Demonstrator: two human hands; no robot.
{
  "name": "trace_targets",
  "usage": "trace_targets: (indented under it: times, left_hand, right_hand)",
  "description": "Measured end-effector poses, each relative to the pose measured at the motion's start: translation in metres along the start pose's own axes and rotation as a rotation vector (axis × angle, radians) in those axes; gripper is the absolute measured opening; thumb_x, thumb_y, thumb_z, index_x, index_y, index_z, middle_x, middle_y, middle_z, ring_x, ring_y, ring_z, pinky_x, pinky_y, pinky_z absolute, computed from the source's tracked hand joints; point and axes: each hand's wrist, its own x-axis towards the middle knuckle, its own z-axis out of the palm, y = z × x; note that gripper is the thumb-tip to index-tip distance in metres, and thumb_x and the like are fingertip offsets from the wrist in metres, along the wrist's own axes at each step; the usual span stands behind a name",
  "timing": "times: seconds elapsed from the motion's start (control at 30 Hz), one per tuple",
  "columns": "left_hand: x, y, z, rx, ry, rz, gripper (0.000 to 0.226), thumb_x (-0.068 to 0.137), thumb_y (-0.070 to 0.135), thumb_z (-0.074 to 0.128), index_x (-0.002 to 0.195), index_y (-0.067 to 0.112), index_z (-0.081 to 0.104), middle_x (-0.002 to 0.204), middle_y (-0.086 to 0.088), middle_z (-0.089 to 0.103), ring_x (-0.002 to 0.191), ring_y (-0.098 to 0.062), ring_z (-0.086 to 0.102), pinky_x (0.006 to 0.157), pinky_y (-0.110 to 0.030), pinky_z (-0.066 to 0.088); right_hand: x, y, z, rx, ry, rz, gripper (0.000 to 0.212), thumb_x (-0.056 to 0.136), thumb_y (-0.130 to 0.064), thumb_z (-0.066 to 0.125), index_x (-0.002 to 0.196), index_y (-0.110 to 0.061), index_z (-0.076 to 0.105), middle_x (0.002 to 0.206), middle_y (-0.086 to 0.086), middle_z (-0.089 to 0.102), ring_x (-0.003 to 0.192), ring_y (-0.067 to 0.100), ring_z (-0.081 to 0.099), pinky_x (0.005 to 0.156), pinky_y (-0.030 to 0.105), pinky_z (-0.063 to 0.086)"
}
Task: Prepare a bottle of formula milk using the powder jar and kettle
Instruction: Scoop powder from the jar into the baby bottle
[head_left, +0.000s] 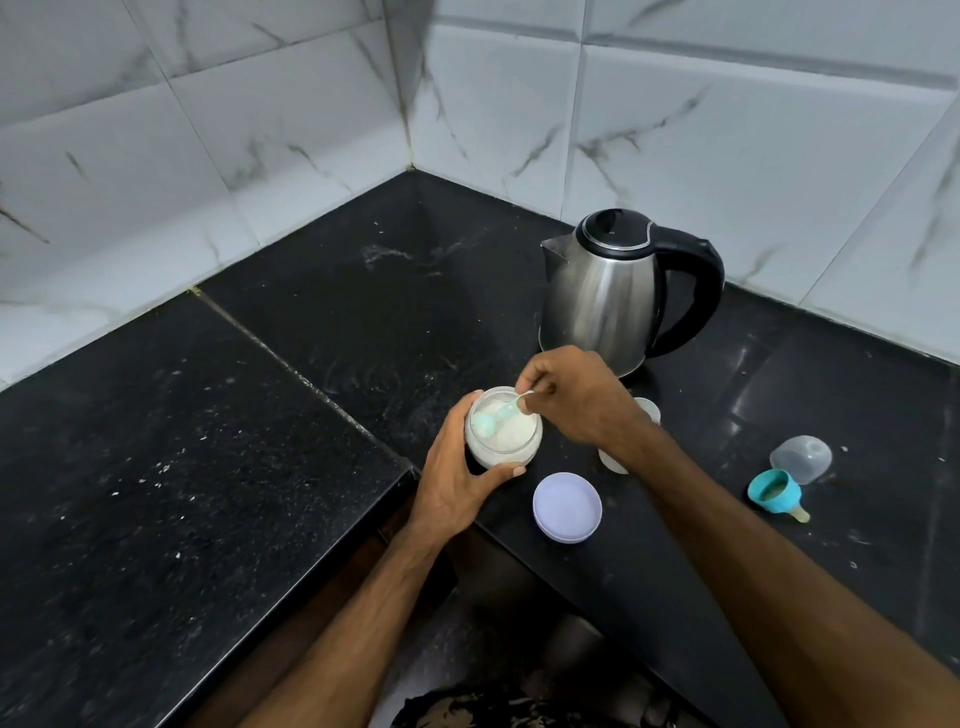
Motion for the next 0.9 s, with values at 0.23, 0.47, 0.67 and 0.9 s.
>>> trace_targets:
  times: [0.23,0.47,0.67,0.9]
  left_hand:
    - [-0.001,0.002,0.000,-0.007,-0.002,0.014,0.092,0.070,0.025,0.090,0.146,0.023,0.038,0.144,0.008,0.052,0.134,-0.015,0.049,0.110,-0.045,0.044]
    - [-0.001,0.000,0.001,-0.009,0.000,0.012,0.092,0.071,0.020,0.090,0.147,0.021,0.038,0.144,0.006,0.052,0.132,-0.015,0.051,0.108,-0.044,0.046]
    - [0.001,-0.001,0.001,0.002,-0.011,0.012,0.093,0.071,0.024,0.090,0.147,0.022,0.036,0.145,0.006,0.051,0.134,-0.015,0.050,0.110,-0.045,0.045]
    - [0.002,0.000,-0.002,-0.002,-0.006,0.021,0.091,0.069,0.025,0.090,0.145,0.026,0.039,0.143,0.010,0.053,0.133,-0.018,0.050,0.109,-0.047,0.044]
  right_hand:
    - [-0.006,-0.012,0.012,-0.420,-0.004,-0.193,0.021,0.096,-0.024,0.059,0.116,-0.021,0.063,0.110,0.005,0.069,0.097,0.022,0.063,0.071,0.028,0.040]
    - [-0.004,-0.013,0.020,-0.599,-0.164,-0.236,0.028,0.095,-0.024,0.060,0.123,-0.018,0.061,0.116,0.008,0.066,0.102,0.024,0.062,0.075,0.029,0.041]
    - [-0.001,-0.013,0.021,-0.516,-0.193,-0.235,0.018,0.091,-0.022,0.065,0.109,-0.019,0.068,0.110,0.004,0.069,0.098,0.023,0.064,0.074,0.028,0.042]
    - [0.005,0.001,0.003,-0.049,-0.097,-0.086,0.007,0.079,-0.010,0.075,0.082,-0.017,0.075,0.083,-0.002,0.076,0.079,0.011,0.070,0.081,0.034,0.057]
